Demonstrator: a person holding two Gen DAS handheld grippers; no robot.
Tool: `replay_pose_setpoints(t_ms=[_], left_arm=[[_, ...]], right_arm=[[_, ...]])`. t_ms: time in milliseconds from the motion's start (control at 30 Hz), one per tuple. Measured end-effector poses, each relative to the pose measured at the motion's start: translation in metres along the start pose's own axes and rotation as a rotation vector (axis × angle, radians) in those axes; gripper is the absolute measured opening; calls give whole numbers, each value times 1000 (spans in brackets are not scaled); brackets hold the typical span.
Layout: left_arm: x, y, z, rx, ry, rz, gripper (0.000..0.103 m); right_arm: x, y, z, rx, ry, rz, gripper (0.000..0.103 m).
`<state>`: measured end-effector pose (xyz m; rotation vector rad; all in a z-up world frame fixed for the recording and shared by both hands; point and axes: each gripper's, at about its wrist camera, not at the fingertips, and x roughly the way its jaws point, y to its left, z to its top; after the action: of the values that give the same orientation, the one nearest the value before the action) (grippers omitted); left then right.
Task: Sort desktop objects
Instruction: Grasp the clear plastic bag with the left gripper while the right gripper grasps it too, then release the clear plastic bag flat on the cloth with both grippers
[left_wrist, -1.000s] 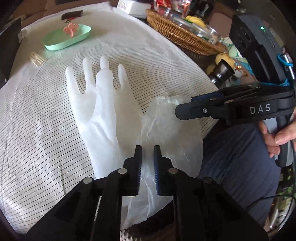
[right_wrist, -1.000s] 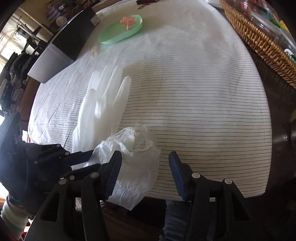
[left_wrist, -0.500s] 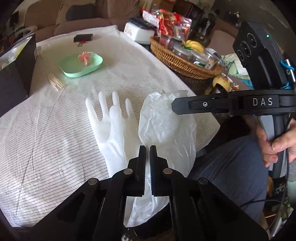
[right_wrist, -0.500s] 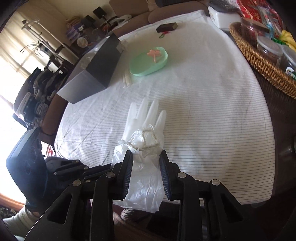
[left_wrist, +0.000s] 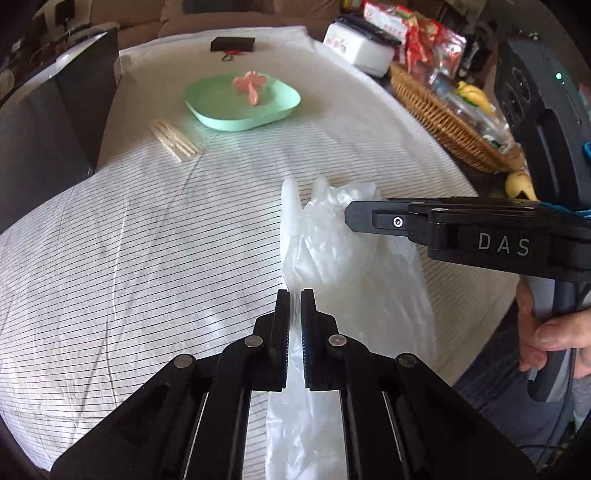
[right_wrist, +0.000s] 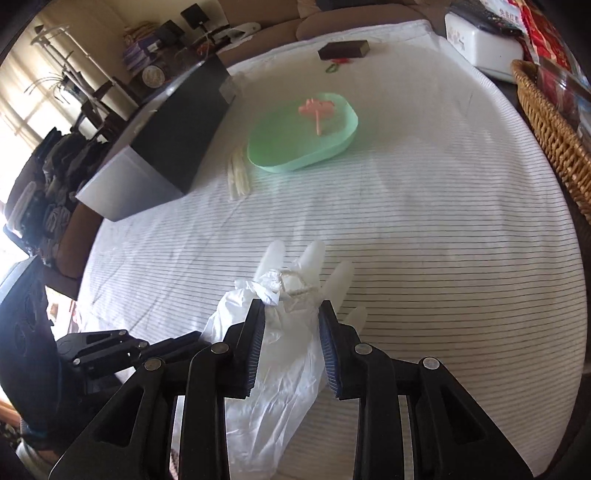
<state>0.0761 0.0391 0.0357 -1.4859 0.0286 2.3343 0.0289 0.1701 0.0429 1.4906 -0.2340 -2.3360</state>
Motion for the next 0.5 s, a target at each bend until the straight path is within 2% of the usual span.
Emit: replay_pose_setpoints(t_ms=[133,233,300,400,500], left_arm=[[2,-1,-4,31,-20,34,13],[-13,9,-3,-3,-29,-8,25],[-31,16,-2,-25,-64,-36,42],[-48,18,-2,-6,-69,-30,44],[-71,20,-13,33,-93,-3,44]], right_arm=[[4,4,-2,-50,-38,-69,55],[-5,-2,1,-45,-35,-60,58],[-23,-10,1,10,-62,-30,59],[-54,-22,-9,70,-123,-26,71],[-76,-28,-29,86,-135,-14,71]])
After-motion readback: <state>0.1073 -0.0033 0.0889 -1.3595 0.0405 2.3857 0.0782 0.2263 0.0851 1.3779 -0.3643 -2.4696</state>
